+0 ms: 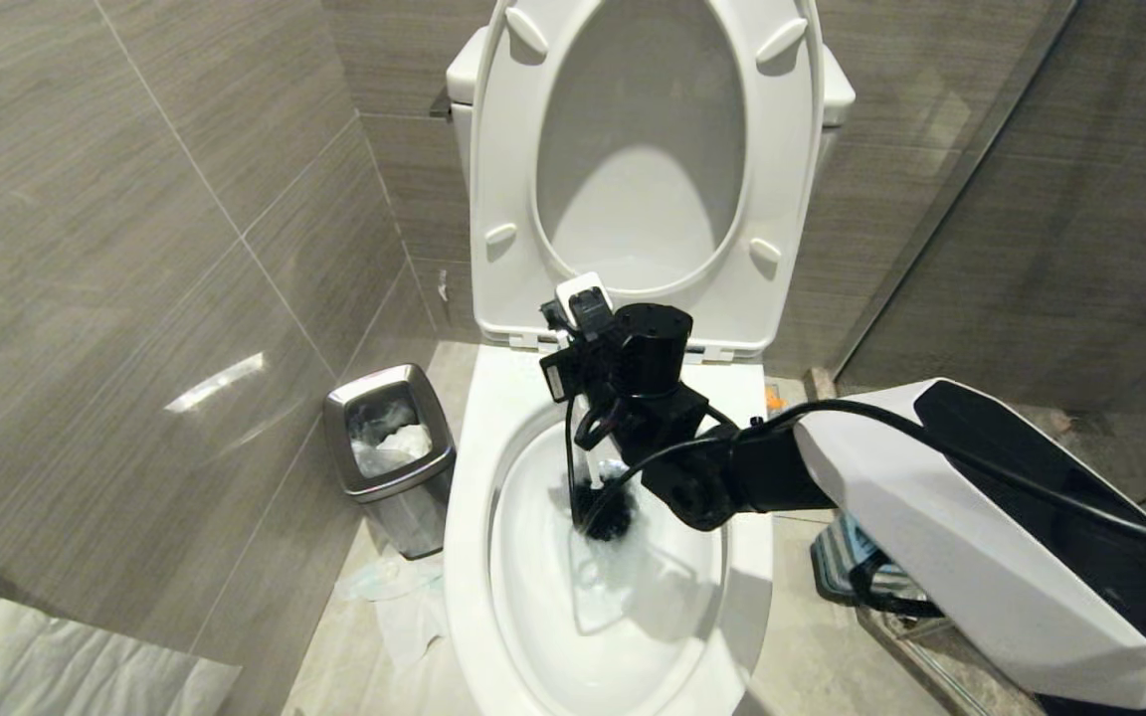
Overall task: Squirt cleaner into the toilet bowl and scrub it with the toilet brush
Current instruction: Scrub the toilet bowl
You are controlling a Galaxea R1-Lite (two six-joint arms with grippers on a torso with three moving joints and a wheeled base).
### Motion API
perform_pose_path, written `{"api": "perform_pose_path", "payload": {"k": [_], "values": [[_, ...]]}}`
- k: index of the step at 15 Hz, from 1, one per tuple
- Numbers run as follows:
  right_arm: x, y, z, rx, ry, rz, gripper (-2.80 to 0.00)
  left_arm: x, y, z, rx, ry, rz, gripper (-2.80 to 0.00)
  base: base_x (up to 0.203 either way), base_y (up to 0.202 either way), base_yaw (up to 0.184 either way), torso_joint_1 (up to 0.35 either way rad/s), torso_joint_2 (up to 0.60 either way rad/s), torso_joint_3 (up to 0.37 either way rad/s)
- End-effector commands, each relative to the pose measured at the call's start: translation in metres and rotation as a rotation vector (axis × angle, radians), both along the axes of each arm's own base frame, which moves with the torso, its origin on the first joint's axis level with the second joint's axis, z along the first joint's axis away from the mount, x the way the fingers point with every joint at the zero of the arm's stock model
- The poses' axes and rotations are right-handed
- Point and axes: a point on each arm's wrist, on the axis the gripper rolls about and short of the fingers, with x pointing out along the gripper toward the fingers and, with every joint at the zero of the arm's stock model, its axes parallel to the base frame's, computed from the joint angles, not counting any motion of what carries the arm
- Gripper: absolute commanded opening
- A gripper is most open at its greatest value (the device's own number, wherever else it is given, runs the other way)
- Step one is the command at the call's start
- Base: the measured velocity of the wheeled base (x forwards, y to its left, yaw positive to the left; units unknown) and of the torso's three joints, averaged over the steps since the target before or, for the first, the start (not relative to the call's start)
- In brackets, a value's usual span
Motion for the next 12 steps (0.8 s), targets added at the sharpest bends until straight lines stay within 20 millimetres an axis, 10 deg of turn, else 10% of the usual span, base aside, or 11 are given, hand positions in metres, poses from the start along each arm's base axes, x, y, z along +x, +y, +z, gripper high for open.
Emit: {"api": "perform_pose_path", "payload": {"k": [1,7,12], "values": [[-0.017,-0.014,0.033,0.054,0.002,0.000,-2.80,0.000,0.000,0.000,0.000,0.003,0.000,-2.80,0.000,0.000,0.000,0.000,0.00,0.000],[-0.067,-0.054,0.087,0.167,0.193,0.007,-2.80,0.000,0.000,0.000,0.000,0.003,0.000,-2.80,0.000,0.000,0.000,0.000,0.00,0.000],[-0.067,-0.053,0.067,0.156,0.310,0.042,-2.80,0.000,0.000,0.000,0.000,0.002,0.000,-2.80,0.000,0.000,0.000,0.000,0.00,0.000]]}}
